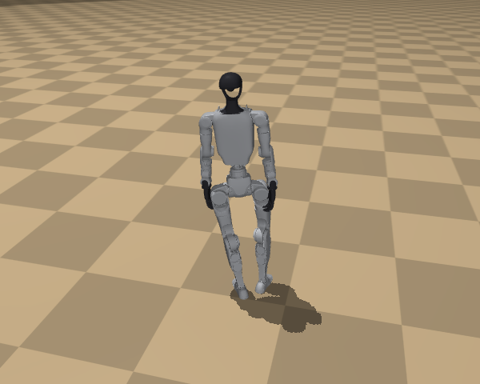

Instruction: In place motions

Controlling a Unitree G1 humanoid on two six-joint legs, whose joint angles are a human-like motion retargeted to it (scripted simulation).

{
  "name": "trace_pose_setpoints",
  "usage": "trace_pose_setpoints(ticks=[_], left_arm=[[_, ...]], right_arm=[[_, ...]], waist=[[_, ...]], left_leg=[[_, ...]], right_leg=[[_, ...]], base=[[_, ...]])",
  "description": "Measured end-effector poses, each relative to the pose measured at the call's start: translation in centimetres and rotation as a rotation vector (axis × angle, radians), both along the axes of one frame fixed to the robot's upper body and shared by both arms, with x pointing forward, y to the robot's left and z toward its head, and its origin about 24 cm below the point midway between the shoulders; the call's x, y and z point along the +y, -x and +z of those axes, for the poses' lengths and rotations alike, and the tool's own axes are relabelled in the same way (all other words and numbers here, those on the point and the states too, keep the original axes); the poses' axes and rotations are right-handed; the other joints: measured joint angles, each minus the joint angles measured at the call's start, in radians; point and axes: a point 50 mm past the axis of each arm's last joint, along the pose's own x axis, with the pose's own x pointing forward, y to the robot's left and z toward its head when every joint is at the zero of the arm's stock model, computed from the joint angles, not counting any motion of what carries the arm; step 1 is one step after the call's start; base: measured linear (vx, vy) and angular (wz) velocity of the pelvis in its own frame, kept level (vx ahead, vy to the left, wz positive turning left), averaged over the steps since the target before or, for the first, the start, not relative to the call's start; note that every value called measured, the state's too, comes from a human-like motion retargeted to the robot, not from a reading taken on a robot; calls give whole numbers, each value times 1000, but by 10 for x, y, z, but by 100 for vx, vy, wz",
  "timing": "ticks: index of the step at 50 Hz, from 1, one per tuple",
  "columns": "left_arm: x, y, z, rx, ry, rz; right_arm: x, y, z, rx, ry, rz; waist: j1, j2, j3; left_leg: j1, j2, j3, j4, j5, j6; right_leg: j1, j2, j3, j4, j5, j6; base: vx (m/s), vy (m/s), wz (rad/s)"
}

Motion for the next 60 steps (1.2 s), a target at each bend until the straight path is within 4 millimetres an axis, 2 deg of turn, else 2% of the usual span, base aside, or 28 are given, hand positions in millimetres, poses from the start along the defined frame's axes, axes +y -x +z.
trace_pose_setpoints(ticks=[5, 13, 17, 20, 23, 25, 30, 33, 37, 38, 40, 43, 48, 51, 53, 56, 58, 60], left_arm=[[6, -11, 1, -26, -2, -73], [20, -26, 5, -44, -43, -118], [16, -22, 4, -40, -45, -94], [7, -16, 1, -29, -32, -79], [-4, -10, 0, -20, -11, -70], [-11, -6, -1, -14, 2, -62], [-30, 14, -3, 31, 26, -34], [-38, 19, -4, 28, 21, -21], [-36, 16, -4, -18, 10, -22], [-34, 14, -4, -28, 5, -20], [-32, 12, -4, -32, 4, -11], [-31, 10, -4, -26, 16, 17], [-27, 4, -4, -46, 7, 77], [-26, 3, -4, -52, 4, 93], [-25, 2, -3, -52, 1, 95], [-24, -1, -3, -48, -4, 84], [-24, -1, -3, -47, -6, 80], [-27, 4, -4, -40, -2, 91]], right_arm=[[0, -10, 0, -23, 8, 54], [-15, -28, 2, -51, 50, 28], [-26, -31, 4, -37, 92, -44], [-34, -28, 6, -28, 124, -87], [-40, -21, 7, -1, 149, -111], [-42, -14, 7, 24, 157, -118], [-34, 11, 7, 117, 151, -138], [-27, 20, 7, 139, 133, -160], [-19, 14, 6, 141, 98, -127], [-18, 11, 5, 130, 93, -111], [-17, 2, 4, 102, 84, -82], [-17, -13, 4, 48, 73, -42], [-19, -39, 4, -41, 70, 0], [-21, -48, 5, -77, 76, 1], [-23, -50, 5, -87, 84, -9], [-27, -45, 6, -76, 104, -35], [-31, -37, 6, -49, 118, -54], [-35, -23, 6, 1, 130, -58]], waist=[[-22, 23, 2], [-131, 139, 20], [-109, 165, -3], [-53, 165, -28], [1, 138, -42], [20, 117, -49], [-36, 103, -118], [-23, 58, -153], [-14, 7, -137], [-10, 3, -129], [-2, 1, -111], [8, 10, -81], [16, 2, -38], [22, 4, -20], [34, 12, -5], [57, 44, 28], [64, 68, 46], [38, 75, 31]], left_leg=[[3, 29, 227, -17, -37, -27], [0, 145, 633, -39, -85, -106], [18, 159, 820, -49, -105, -160], [39, 158, 919, -32, -116, -196], [91, 147, 1012, 12, -111, -228], [119, 140, 1025, 56, -97, -226], [148, 167, 962, 180, 21, -188], [144, 174, 895, 293, 123, -104], [86, 225, 683, 530, 237, 53], [58, 237, 616, 589, 259, 77], [11, 232, 487, 658, 260, 67], [-70, 157, 270, 695, 239, 25], [-149, 115, 192, 691, 101, 30], [-197, 68, 120, 616, -14, -2], [-209, 45, 69, 519, -64, -35], [-179, 39, -11, 292, -65, -70], [-152, 45, -58, 137, 33, -52], [-129, -36, -250, 76, 14, -29]], right_leg=[[-44, 48, 8, -22, -50, -48], [-1, -13, -447, -18, -114, -38], [47, -11, -667, -38, -128, -86], [88, -8, -786, -58, -95, -115], [80, -31, -728, -63, -9, -142], [46, -55, -590, -38, -22, -151], [30, -120, -498, -5, -48, -106], [19, -148, -416, -35, -41, -111], [2, -169, -235, -44, -38, -138], [-5, -163, -187, -44, -38, -146], [-17, -144, -103, -44, -34, -161], [-32, -111, -6, -50, -15, -175], [-67, -89, 143, -42, 21, -181], [-82, -63, 212, -47, 42, -185], [-82, -32, 257, -56, 56, -190], [-60, 50, 323, -77, 71, -203], [-35, 107, 359, -95, 78, -212], [-22, 120, 378, -114, 88, -207]], base=[[-36, 29, -232], [-54, 51, -273], [-39, 59, -322], [-24, 53, -319], [-19, 44, -261], [-8, 33, -189], [-9, 27, -89], [-13, 15, -150], [-19, 5, -198], [-22, 4, -218], [-25, 4, -218], [-24, 3, -217], [-26, 1, -215], [-23, 2, -196], [-15, 2, -191], [-4, -1, -179], [12, -6, -138], [28, -10, -64]])
